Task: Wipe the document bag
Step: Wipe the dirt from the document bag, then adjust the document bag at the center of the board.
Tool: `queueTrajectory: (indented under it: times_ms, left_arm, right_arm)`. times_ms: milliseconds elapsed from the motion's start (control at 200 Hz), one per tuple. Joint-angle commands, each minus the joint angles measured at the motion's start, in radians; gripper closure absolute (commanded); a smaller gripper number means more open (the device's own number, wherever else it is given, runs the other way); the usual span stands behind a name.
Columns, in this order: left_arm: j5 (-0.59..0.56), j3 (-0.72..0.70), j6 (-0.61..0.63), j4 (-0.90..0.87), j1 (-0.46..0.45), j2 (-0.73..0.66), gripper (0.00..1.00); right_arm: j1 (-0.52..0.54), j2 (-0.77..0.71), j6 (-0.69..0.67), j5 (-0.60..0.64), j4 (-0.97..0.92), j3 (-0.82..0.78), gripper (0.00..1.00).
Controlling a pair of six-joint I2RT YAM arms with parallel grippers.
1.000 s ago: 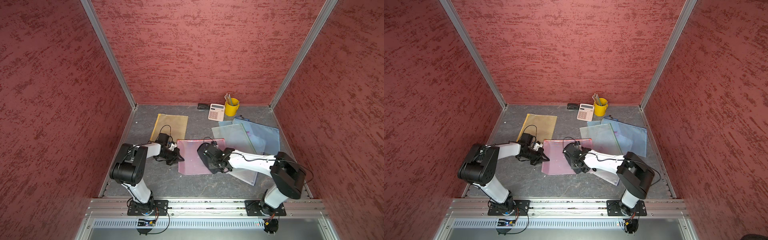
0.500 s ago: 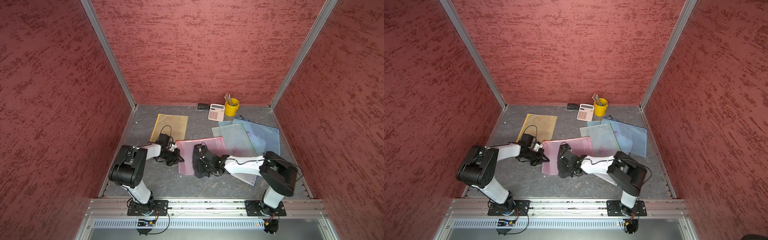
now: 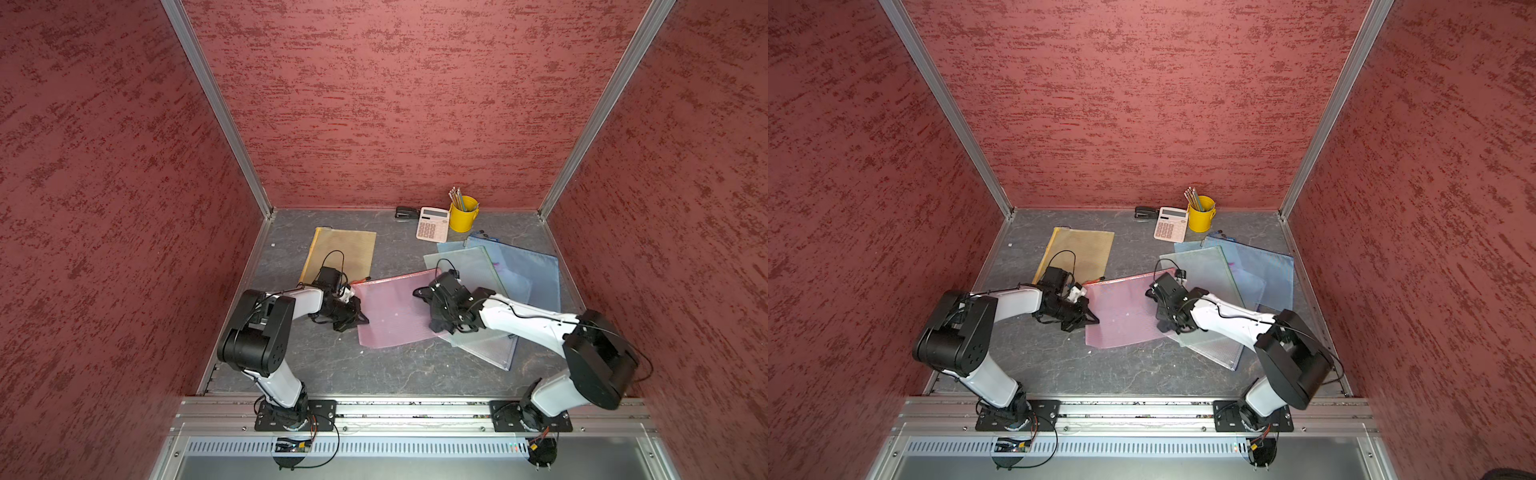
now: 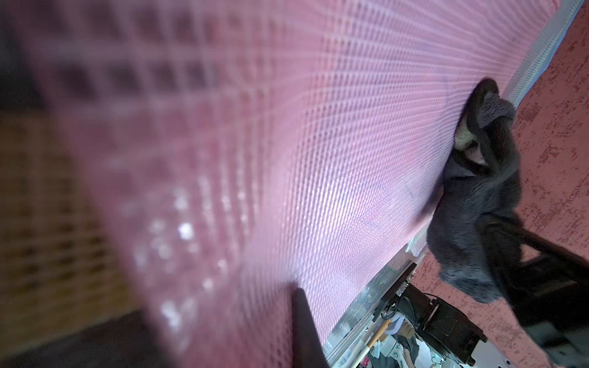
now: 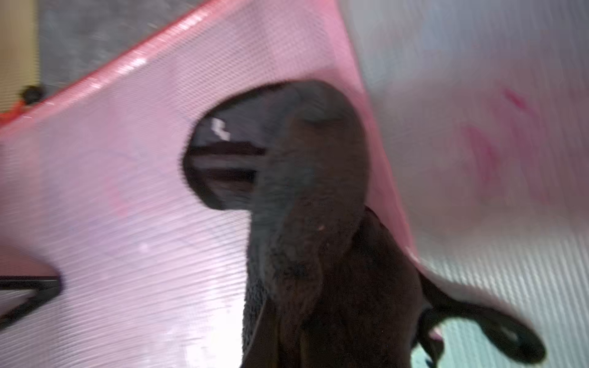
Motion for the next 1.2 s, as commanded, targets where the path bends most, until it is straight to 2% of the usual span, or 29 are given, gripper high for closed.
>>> queueTrajectory:
  times_ms: [0, 80, 250, 336, 451, 526, 586, 711, 842, 1027, 1087, 1147, 1197]
  left_arm:
    - [-0.254, -0.043, 0.020, -0.127, -0.017, 0.066, 1.00]
    - [-0.265, -0.042, 0.022, -0.129, -0.022, 0.059, 1.00]
    - [-0.283, -0.038, 0.011, -0.139, -0.021, 0.058, 1.00]
    - [-0.304, -0.038, 0.010, -0.157, -0.020, 0.048, 1.00]
    - [-0.334, -0.019, 0.018, -0.206, -0.021, 0.036, 1.00]
    - [-0.348, 0.005, 0.023, -0.263, -0.026, 0.005, 1.00]
    - [-0.382, 0.046, 0.032, -0.346, -0.038, -0.054, 1.00]
    - [-0.533, 0.229, 0.063, -0.626, -0.041, -0.230, 1.00]
    - [-0.623, 0.540, 0.090, -0.856, 0.020, -0.335, 1.00]
    - [-0.688, 0.939, 0.097, -1.073, 0.007, -0.350, 1.00]
    - [-0.774, 1.027, 0.110, -1.150, 0.003, -0.335, 1.00]
    - [-0.912, 1.108, 0.117, -1.250, -0.007, -0.300, 1.00]
    - [-1.027, 1.157, 0.097, -1.316, -0.051, -0.267, 1.00]
  right_arm:
    - [0.033, 0.155, -0.120, -0.125, 0.154, 0.155, 1.00]
    - [0.042, 0.267, -0.114, -0.150, 0.192, 0.224, 1.00]
    - [-0.031, 0.356, -0.143, -0.042, 0.113, 0.198, 1.00]
    - [-0.106, 0.313, -0.172, 0.021, 0.056, 0.135, 1.00]
    - [-0.233, 0.164, -0.179, 0.116, 0.020, 0.024, 1.00]
    - [-0.323, 0.089, -0.208, 0.112, 0.022, -0.002, 1.00]
    - [-0.352, 0.058, -0.247, 0.108, 0.003, 0.033, 1.00]
    - [-0.352, 0.017, -0.311, 0.089, -0.006, 0.124, 1.00]
    - [-0.352, -0.013, -0.341, 0.010, 0.029, 0.142, 1.00]
    - [-0.352, 0.000, -0.388, -0.070, 0.076, 0.098, 1.00]
    - [-0.352, 0.004, -0.397, -0.083, 0.082, 0.087, 1.00]
    - [-0.352, 0.002, -0.406, -0.092, 0.086, 0.079, 1.00]
    - [-0.352, -0.004, -0.414, -0.087, 0.086, 0.073, 1.00]
